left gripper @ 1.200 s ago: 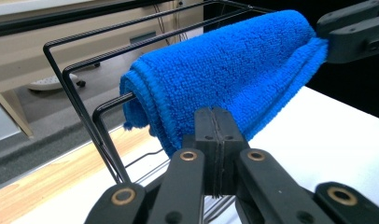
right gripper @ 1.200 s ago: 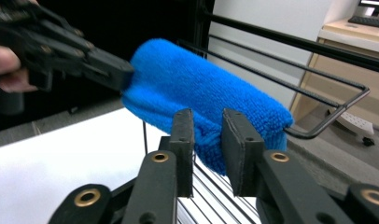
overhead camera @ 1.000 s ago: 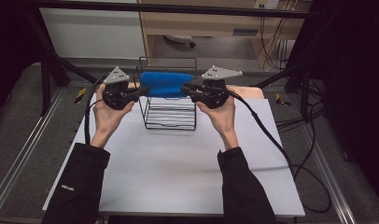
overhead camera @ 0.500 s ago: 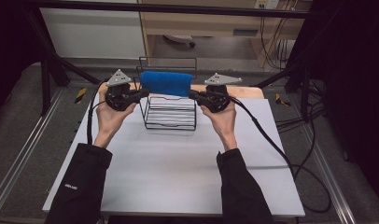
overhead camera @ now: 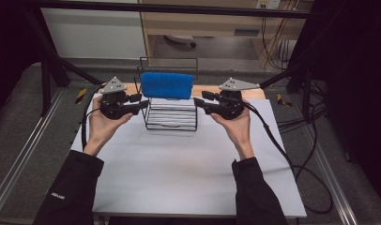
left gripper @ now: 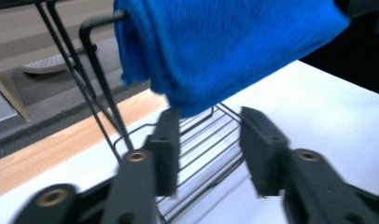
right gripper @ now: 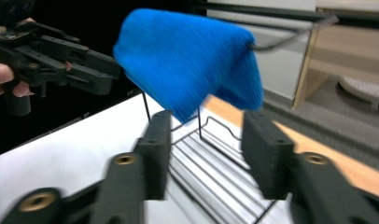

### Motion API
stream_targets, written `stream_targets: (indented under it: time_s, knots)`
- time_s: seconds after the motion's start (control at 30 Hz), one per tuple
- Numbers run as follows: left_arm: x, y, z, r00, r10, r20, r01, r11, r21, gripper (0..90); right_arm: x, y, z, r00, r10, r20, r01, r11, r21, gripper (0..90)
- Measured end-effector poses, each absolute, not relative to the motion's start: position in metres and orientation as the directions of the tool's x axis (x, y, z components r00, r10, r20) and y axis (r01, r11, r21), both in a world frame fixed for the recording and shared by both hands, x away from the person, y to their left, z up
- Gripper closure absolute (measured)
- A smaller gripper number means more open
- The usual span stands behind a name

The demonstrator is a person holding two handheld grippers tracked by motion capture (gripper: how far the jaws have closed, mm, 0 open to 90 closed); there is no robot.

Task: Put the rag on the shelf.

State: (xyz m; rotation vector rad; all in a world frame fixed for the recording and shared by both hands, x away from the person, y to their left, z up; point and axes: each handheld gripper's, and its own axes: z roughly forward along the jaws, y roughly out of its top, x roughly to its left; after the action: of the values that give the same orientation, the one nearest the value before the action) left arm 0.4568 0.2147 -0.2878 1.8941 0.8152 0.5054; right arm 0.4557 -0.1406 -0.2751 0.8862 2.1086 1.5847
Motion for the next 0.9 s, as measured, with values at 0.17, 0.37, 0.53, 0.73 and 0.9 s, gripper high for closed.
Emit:
stream_targets:
  time_s: [0.17, 0.37, 0.53, 0.73, 0.9]
  knots:
    - [0.447, 0.221, -0.305, 0.679, 0.734, -0.003, 0.355, -0.325, 0.877, 42.6, 0.447, -0.159, -0.284, -0.706, 0.701, 0.104, 0.308, 0.172, 0.936, 30.4]
    - [0.435, 0.225, -0.329, 0.693, 0.721, -0.013, 0.379, -0.348, 0.857, 29.1, 0.439, -0.181, -0.303, -0.696, 0.704, 0.137, 0.356, 0.174, 0.918, 17.6]
    - [0.426, 0.227, -0.35, 0.697, 0.716, -0.025, 0.39, -0.35, 0.852, 21.0, 0.434, -0.196, -0.321, -0.678, 0.715, 0.173, 0.402, 0.164, 0.901, 9.2]
    - [0.411, 0.231, -0.377, 0.694, 0.719, -0.03, 0.385, -0.335, 0.86, 15.2, 0.423, -0.209, -0.345, -0.673, 0.718, 0.175, 0.415, 0.171, 0.893, 5.1]
    - [0.404, 0.236, -0.395, 0.685, 0.727, -0.041, 0.399, -0.327, 0.856, 10.0, 0.413, -0.217, -0.362, -0.67, 0.721, 0.176, 0.425, 0.178, 0.888, 2.8]
